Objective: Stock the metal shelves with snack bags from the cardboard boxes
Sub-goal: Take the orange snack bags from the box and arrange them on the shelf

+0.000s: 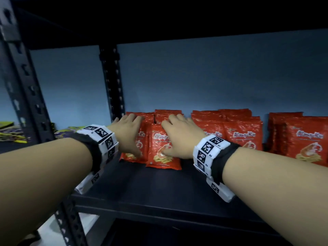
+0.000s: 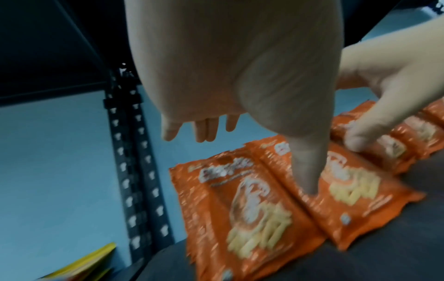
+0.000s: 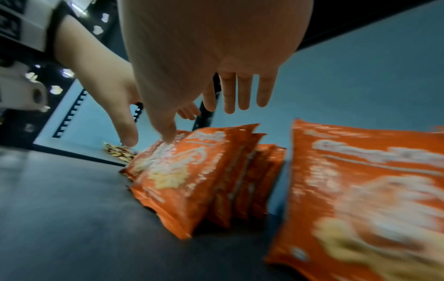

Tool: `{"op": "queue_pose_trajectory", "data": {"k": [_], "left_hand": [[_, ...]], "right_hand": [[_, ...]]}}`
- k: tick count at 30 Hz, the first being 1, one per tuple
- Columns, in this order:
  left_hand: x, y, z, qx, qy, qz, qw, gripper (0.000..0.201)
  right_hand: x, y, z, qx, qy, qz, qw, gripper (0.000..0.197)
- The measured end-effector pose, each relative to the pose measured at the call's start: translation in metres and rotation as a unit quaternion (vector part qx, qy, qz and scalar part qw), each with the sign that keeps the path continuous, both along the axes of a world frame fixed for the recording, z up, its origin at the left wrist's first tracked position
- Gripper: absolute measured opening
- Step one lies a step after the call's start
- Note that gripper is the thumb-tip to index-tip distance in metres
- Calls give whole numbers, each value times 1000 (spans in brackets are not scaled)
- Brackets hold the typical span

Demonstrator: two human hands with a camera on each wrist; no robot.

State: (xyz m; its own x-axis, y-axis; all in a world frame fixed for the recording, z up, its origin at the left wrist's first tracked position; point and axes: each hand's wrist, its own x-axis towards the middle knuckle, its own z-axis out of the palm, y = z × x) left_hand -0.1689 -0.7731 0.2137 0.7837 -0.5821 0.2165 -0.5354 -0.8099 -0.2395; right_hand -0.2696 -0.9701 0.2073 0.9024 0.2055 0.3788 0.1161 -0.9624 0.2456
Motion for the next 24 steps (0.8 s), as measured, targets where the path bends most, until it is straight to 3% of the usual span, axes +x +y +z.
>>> {"op": "queue_pose_trajectory", "data": {"k": [5, 8, 20, 24], "left_hand": [[19, 11, -13, 9, 3, 12, 1000, 154], [26, 3, -19, 24, -18, 3, 1000, 158], [55, -20, -38, 24, -38, 4, 999, 145], [69, -26, -41, 18, -39, -2, 999, 152]], "right_hand": [[26, 24, -9, -27, 53, -25, 998, 133], [39, 27, -17, -37, 65, -43, 996, 153], [75, 7, -27, -21, 61, -60, 996, 148], [88, 2, -29, -28, 56, -57, 996, 152]]}}
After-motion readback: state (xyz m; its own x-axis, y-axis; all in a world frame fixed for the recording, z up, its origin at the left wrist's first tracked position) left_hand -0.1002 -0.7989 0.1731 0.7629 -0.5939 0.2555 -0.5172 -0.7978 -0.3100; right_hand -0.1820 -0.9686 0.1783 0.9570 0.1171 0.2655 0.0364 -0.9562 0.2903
